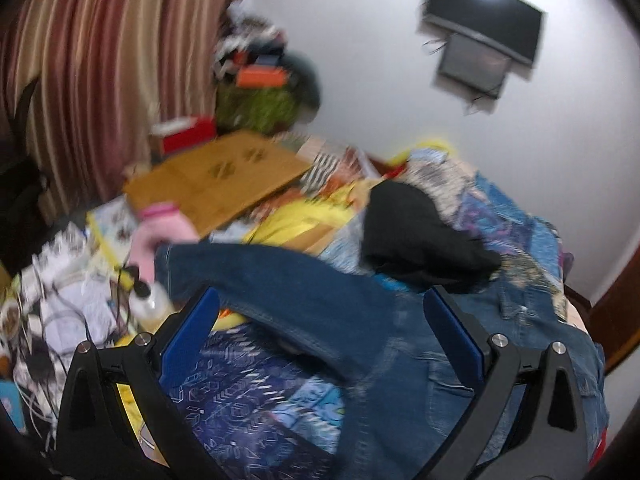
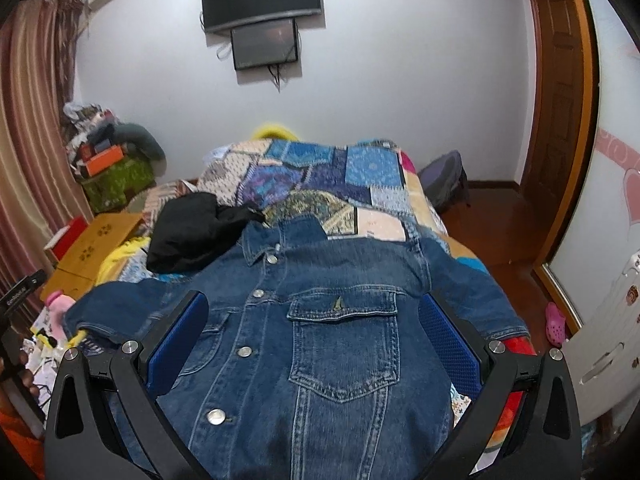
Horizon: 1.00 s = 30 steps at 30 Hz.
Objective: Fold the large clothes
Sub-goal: 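Grasp the denim jacket's sleeve with the left tool and lift it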
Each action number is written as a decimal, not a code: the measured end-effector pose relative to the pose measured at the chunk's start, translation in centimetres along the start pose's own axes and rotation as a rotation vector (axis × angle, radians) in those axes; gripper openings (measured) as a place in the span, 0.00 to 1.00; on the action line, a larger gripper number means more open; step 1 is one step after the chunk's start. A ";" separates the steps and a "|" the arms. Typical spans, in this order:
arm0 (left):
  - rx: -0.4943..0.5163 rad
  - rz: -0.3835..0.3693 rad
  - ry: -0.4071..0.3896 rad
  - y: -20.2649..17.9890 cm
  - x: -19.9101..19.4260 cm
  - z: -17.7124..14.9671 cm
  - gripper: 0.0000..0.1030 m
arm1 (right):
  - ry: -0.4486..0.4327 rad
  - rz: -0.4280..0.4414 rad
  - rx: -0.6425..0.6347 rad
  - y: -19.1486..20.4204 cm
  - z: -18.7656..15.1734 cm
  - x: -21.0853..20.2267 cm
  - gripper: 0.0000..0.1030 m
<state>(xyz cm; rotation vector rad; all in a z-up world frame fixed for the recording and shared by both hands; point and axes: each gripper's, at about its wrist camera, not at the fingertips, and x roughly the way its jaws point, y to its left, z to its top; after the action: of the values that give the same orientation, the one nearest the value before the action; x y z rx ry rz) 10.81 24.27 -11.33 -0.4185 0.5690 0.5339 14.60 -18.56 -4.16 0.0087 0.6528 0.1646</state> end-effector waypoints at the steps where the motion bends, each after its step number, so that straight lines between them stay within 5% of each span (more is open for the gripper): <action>1: -0.027 0.002 0.035 1.0 1.4 0.0 1.00 | 0.011 -0.005 0.000 0.0 0.2 0.7 1.00; 6: -0.130 0.023 0.213 5.4 7.2 -0.4 0.95 | 0.065 -0.031 -0.007 0.5 0.8 3.4 1.00; 14: -0.368 -0.120 0.446 10.4 14.8 -2.6 0.78 | 0.173 -0.020 -0.047 2.2 0.7 7.2 1.00; 22: -0.489 -0.157 0.492 12.5 19.1 -3.0 0.69 | 0.244 0.020 -0.037 2.7 0.9 9.8 1.00; 25: -0.500 -0.120 0.491 12.8 19.8 -3.0 0.54 | 0.262 0.022 -0.027 2.5 0.9 10.3 1.00; 27: -0.492 -0.058 0.498 13.1 19.9 -3.0 0.32 | 0.270 0.024 -0.018 2.3 0.8 10.6 1.00; 30: -0.444 -0.019 0.482 13.1 19.3 -2.9 0.24 | 0.283 0.024 -0.006 2.0 0.6 10.8 1.00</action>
<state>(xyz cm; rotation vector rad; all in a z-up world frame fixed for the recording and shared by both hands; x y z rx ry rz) 15.93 39.90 -28.15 -0.9892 0.9100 0.5428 23.09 -14.88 -10.06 -0.0128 0.9346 0.1933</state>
